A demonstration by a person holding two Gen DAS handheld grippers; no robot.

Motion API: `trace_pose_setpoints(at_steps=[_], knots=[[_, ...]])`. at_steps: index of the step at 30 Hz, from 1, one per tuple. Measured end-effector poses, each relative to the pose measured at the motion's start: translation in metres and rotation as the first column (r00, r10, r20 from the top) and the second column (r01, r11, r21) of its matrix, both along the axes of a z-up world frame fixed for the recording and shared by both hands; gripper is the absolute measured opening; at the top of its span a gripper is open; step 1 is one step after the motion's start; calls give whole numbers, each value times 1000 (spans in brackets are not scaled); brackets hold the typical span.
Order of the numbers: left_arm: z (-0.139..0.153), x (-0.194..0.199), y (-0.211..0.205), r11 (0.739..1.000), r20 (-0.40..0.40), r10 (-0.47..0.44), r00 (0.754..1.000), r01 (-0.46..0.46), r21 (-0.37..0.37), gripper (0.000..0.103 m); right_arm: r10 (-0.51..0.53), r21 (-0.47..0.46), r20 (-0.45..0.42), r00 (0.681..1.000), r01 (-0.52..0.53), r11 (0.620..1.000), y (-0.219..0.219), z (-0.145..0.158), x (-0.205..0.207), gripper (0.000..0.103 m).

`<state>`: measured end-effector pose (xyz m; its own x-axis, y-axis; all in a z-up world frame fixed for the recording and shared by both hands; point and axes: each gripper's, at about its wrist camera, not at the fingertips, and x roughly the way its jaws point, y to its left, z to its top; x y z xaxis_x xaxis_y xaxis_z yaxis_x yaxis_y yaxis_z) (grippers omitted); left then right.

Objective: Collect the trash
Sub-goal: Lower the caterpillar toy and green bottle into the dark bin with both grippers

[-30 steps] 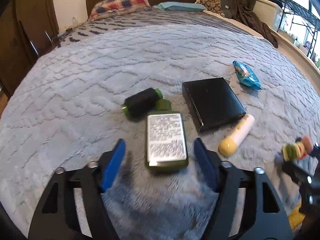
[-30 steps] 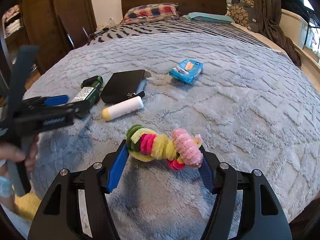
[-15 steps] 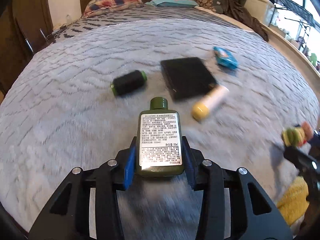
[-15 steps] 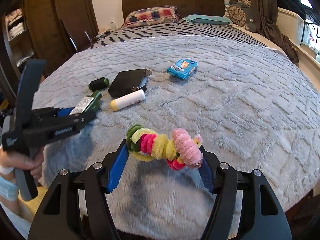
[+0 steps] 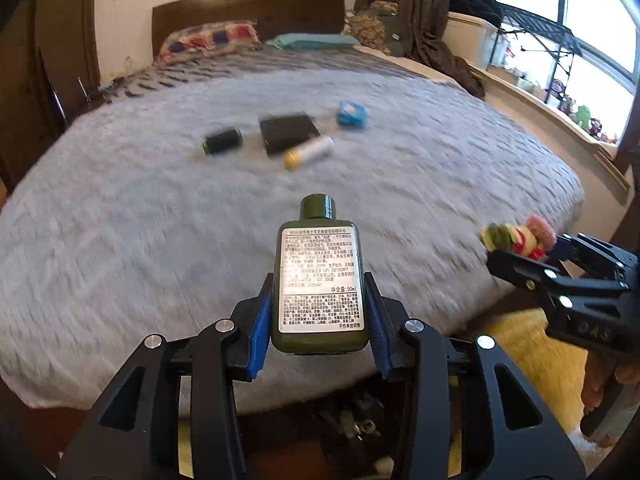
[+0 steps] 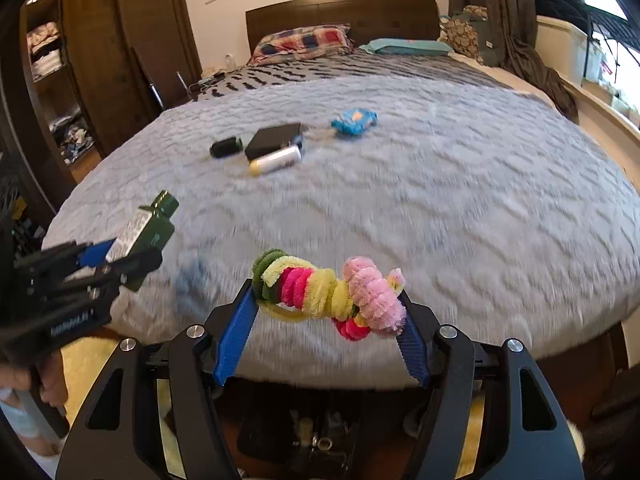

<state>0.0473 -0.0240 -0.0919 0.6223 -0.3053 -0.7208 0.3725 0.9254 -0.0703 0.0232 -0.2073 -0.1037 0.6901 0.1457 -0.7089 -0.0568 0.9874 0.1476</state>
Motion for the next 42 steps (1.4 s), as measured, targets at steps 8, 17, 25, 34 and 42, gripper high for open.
trace_pose_setpoints(at_steps=[8,17,25,34,42], knots=[[-58,-42,-6,999,-124,-31,992,34,21,39,-2,-9,-104,995,1,1000,4,-45,-32,66],[-134,-57,-17,993,-304,-72,950,98,73,39,38,-1,-284,958,-40,999,18,-114,-31,66],[-172,-44,-28,990,-387,-82,918,120,77,39,7,4,-365,931,-6,1000,13,-154,-22,66],[-194,-32,-26,990,-440,-83,894,126,68,39,7,17,-422,907,0,1000,16,-183,-8,66],[-206,-21,-17,993,-464,-54,884,97,71,45,0,27,-424,906,12,1000,12,-184,1,72]])
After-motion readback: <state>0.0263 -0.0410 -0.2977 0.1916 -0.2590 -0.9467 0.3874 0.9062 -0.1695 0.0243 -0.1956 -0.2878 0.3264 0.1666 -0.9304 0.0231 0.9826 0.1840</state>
